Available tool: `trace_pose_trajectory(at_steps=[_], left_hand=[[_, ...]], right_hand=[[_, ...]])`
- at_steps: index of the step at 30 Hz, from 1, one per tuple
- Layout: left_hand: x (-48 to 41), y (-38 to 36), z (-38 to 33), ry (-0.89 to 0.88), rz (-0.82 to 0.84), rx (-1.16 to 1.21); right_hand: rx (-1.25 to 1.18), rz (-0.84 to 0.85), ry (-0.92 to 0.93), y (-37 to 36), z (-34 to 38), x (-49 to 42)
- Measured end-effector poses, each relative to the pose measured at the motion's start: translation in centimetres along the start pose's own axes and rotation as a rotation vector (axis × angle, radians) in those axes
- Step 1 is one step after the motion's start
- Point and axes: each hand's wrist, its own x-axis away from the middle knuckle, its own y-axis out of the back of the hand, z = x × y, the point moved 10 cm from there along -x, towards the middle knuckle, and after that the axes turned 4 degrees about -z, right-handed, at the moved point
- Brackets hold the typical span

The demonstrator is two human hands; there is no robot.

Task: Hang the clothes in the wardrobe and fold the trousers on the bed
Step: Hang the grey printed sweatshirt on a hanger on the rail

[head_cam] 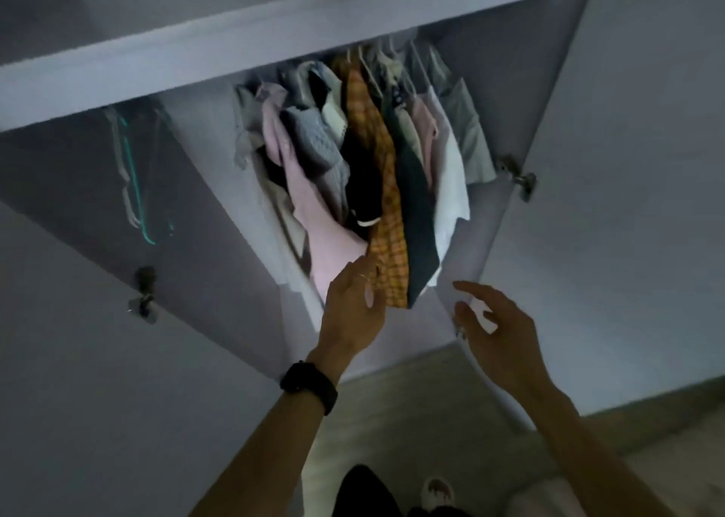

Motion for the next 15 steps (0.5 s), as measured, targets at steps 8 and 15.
trace_pose_trajectory(at_steps=[8,15], left_hand=[[2.3,-16.1,-7.3,-0.277,0.457,-0.01],[6.4,-24.7,-13.6,-0.645,0.864,-0.021]], right_hand=[[0.297,-0.241,-0.047,7.2,-9.1,6.3],[0.367,-0.636,-0.557,12.6,-14.8,18.0]])
